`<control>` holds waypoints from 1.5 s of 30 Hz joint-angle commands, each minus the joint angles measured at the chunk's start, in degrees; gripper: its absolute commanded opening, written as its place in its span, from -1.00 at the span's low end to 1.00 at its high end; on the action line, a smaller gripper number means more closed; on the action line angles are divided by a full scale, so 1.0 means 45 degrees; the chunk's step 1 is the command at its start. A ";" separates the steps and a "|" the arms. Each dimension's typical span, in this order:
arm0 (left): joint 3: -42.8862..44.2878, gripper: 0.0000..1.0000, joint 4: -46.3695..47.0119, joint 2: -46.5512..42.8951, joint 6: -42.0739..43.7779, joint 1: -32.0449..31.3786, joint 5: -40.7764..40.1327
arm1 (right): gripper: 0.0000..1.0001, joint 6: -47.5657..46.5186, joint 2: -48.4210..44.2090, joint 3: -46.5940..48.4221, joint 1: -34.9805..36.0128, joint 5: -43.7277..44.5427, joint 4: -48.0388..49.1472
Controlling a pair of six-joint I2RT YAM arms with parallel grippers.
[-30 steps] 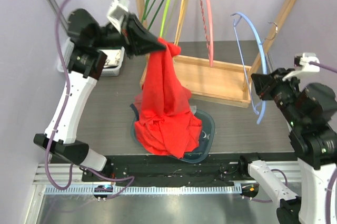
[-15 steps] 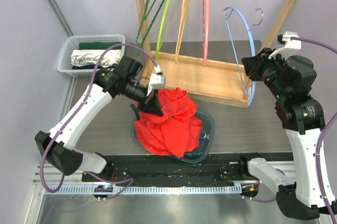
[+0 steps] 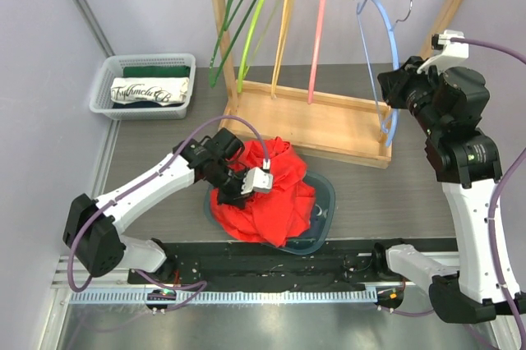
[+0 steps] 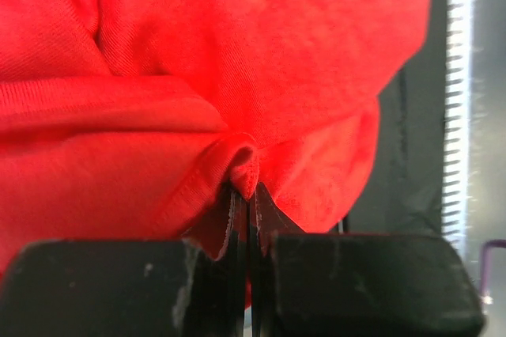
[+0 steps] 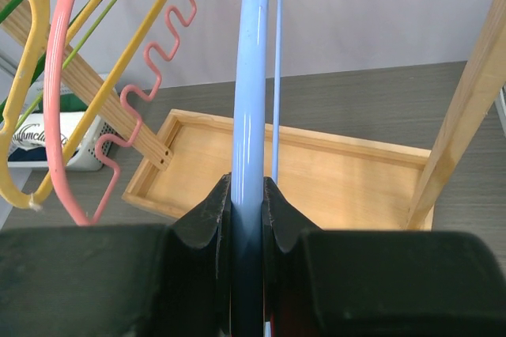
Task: Remove the tank top from the hanger
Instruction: Place the hanger at the clothesline.
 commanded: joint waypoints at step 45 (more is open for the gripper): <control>-0.5570 -0.49 0.5329 -0.2420 -0.0770 -0.0398 -0.3730 | 0.89 0.0087 0.3237 0.1739 -0.2388 -0.1472 0.1654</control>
